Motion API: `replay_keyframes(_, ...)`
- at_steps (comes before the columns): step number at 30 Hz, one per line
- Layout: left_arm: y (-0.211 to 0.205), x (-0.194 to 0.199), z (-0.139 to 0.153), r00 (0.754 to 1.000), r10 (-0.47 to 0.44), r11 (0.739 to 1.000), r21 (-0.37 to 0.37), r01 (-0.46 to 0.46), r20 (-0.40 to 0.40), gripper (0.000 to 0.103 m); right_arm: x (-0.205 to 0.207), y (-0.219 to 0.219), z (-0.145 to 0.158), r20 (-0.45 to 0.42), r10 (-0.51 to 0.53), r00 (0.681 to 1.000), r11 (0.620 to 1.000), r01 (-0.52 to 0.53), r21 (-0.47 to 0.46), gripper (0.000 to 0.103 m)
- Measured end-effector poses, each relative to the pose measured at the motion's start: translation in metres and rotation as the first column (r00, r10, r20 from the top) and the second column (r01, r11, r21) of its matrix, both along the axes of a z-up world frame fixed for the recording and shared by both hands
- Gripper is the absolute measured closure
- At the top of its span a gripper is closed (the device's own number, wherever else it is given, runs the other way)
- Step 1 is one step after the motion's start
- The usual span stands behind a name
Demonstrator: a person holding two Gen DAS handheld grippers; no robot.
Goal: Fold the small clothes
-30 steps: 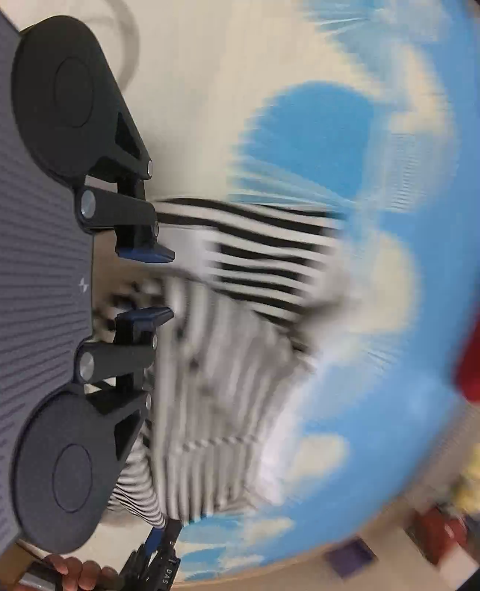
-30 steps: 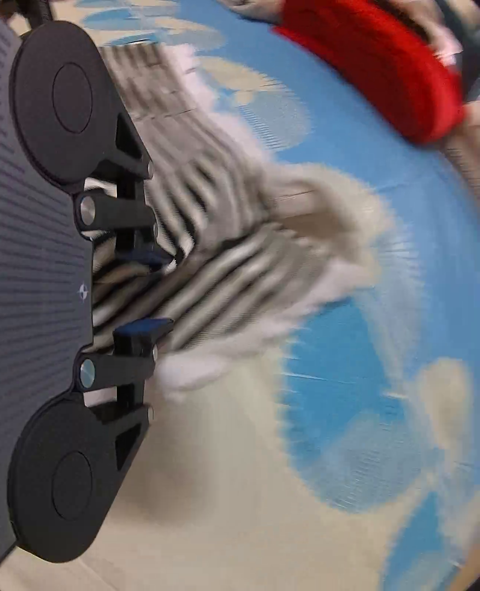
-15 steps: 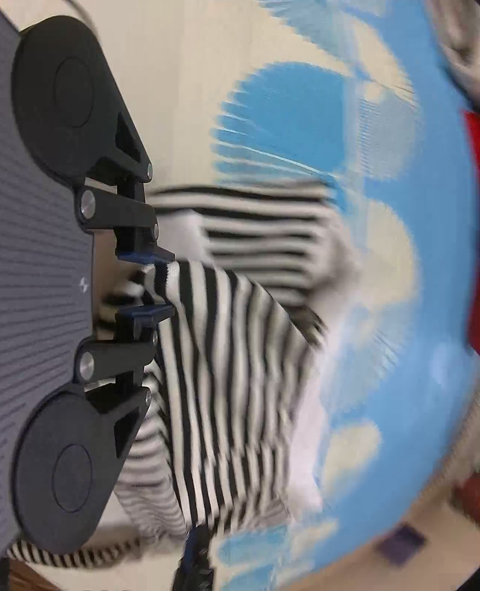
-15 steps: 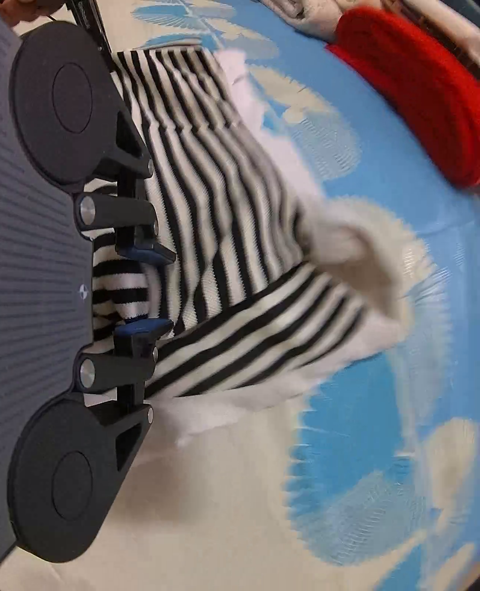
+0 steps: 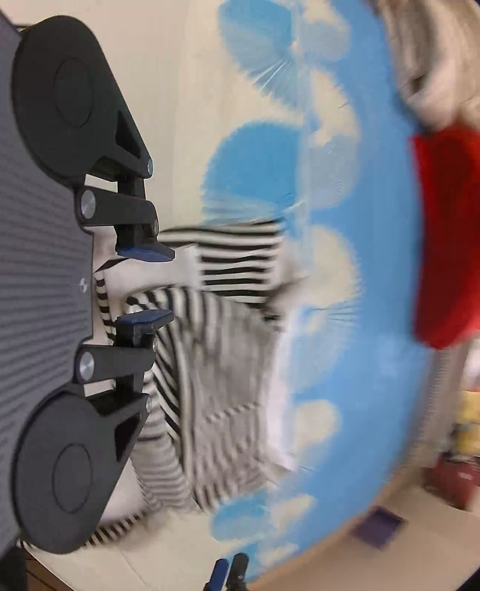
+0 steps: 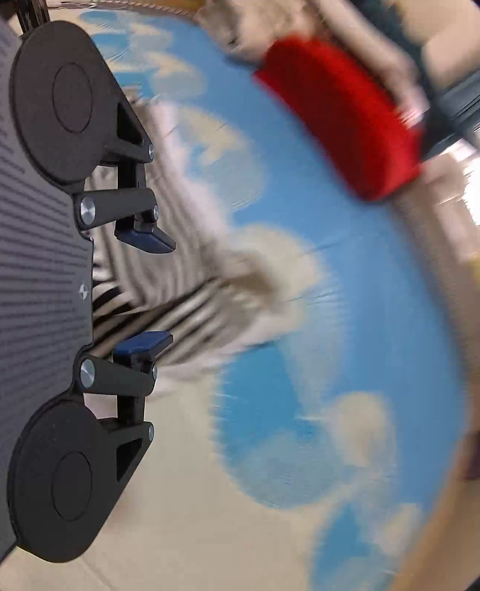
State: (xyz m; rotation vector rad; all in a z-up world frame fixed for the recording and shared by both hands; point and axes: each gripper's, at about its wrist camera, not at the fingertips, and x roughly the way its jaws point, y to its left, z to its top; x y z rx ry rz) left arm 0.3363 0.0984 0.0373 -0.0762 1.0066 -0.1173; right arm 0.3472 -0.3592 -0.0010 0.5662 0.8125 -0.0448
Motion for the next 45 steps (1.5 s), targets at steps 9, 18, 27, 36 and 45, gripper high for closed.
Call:
replay_keyframes(9, 0.011, -0.158, 0.090, 0.951, -0.003, 0.999, -0.041, 0.016, 0.309, 0.059, -0.180, -0.013, 0.083, 0.307, 0.071, 0.949, 0.990, -0.029, -0.139, 0.053)
replay_keyframes(18, 0.012, -0.242, -0.006, 0.993, 0.078, 0.991, -0.115, -0.068, 0.093, 0.058, -0.253, -0.009, -0.039, -0.006, 0.014, 1.000, 0.995, -0.015, -0.096, 0.052)
replay_keyframes(27, 0.021, -0.222, -0.076, 0.980, 0.174, 0.965, -0.182, -0.189, -0.093, 0.025, -0.243, 0.002, -0.094, -0.229, 0.080, 0.970, 0.981, -0.118, -0.155, 0.047)
replay_keyframes(36, 0.021, -0.188, -0.119, 0.927, 0.246, 0.911, -0.259, -0.321, -0.284, 0.019, -0.225, 0.013, -0.123, -0.325, 0.069, 0.943, 0.975, -0.133, -0.178, 0.042)
replay_keyframes(45, 0.023, -0.203, -0.124, 0.931, 0.207, 0.957, -0.136, -0.256, -0.302, 0.092, -0.233, 0.016, -0.127, -0.333, 0.122, 0.935, 0.978, -0.170, -0.119, 0.042)
